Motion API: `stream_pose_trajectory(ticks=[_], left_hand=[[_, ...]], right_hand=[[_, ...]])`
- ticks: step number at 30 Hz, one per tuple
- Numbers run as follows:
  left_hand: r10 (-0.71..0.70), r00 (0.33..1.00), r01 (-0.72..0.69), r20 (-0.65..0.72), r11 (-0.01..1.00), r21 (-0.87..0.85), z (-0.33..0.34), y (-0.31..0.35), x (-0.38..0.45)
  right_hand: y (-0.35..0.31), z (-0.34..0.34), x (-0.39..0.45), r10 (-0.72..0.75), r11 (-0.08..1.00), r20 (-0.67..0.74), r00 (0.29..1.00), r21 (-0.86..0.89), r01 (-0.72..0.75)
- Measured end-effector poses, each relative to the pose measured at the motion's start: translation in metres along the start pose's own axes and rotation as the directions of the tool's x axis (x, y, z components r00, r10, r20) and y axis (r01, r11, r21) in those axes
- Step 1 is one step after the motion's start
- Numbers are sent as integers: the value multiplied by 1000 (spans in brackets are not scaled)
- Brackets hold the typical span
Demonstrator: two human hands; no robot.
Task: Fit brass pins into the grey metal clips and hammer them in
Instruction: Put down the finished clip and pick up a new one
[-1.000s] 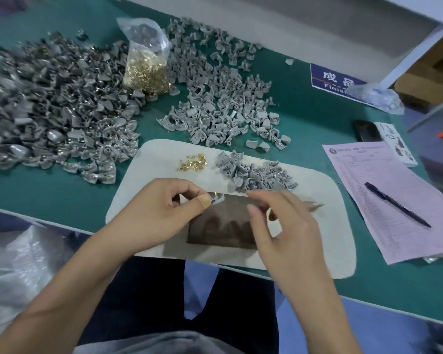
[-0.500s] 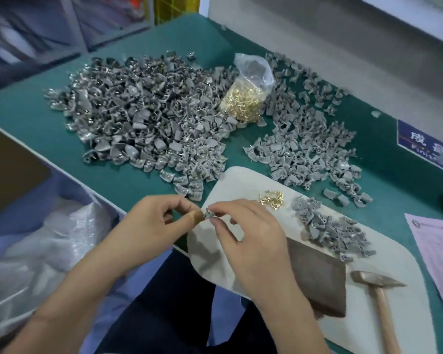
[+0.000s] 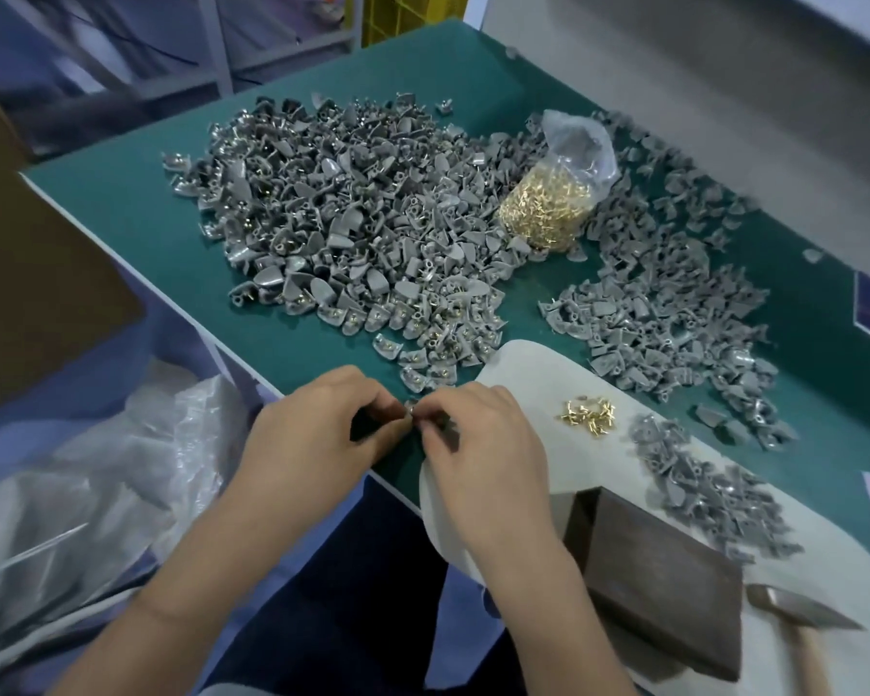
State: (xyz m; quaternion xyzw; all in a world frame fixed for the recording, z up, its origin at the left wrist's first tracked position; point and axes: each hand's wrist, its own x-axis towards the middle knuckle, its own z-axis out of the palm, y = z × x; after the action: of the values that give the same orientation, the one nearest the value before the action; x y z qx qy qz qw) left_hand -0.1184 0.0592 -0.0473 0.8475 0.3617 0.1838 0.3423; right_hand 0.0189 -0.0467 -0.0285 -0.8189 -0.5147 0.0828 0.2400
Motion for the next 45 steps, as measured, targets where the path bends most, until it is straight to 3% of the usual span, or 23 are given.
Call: stream_pose_trajectory(ticks=[5,10,18,20,24,28,32,37,39,42,45], left_hand=[[77,989,-61,-127,991,121,10,9,5],[158,966,-131,-202,981,141,20,29,10],[261,962,-260,83,965,-26,77,82,34],[238,966,-241,98,970,26,91,89,42],[148,984,-161,103,979,127,106,102,59],[173,976,-203,132,944,259,108,110,66],[171,967,-231,188,901,368,111,111,64],[152,964,-225,219,902,367,112,109,57],[129,965,-189,228,946,262,109,107,57],[149,952,-189,269,973,130,101,107,62],[157,947,-192,282,976,105,95,106,64]], right_hand=[[0,-2,5,33,999,-5,999,8,-33],[18,-29,-14,73,997,-162,984,36,-68],[80,-79,-54,330,938,-297,896,-4,-347],[92,-83,-66,375,924,-340,863,63,-376],[104,-87,-85,521,842,-449,726,411,-350],[108,-90,-96,614,754,-461,640,583,-303],[110,-91,-98,594,747,-444,671,613,-256],[112,-91,-103,577,762,-442,687,594,-259],[113,-90,-101,528,823,-411,743,462,-329],[105,-88,-92,377,924,-298,877,51,-380],[100,-90,-88,347,916,-250,904,-115,-384]])
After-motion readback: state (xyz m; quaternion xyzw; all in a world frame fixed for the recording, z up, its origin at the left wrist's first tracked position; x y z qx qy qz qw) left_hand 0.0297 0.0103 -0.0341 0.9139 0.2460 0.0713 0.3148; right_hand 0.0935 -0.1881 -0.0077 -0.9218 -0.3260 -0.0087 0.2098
